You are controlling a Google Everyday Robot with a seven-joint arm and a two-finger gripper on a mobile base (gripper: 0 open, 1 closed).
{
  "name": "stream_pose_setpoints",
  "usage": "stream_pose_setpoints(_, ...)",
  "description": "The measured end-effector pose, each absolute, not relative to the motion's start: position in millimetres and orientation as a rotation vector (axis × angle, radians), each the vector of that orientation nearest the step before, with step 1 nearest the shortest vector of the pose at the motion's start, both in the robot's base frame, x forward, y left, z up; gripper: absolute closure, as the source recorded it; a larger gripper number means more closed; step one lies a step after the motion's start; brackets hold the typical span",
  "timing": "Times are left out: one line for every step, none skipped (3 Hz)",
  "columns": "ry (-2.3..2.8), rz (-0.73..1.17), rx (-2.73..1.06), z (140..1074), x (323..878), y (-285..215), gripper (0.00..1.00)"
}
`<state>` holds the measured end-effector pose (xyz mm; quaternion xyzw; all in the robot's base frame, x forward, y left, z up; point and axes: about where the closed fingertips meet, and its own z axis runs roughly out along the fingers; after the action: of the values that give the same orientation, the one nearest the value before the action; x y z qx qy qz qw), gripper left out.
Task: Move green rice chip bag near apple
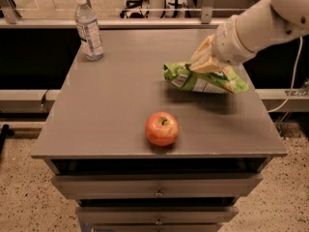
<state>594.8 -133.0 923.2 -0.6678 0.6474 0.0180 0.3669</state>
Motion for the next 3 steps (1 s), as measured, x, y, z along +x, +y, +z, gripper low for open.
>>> stream_pose_setpoints(1.622,0.040,-1.783,911,554,-131,1.00)
stream_pose_setpoints(1.603,0.040,-1.809,906,537,-129,1.00)
stream_pose_setpoints(1.602,0.058,-1.818,897,525,-126,1.00)
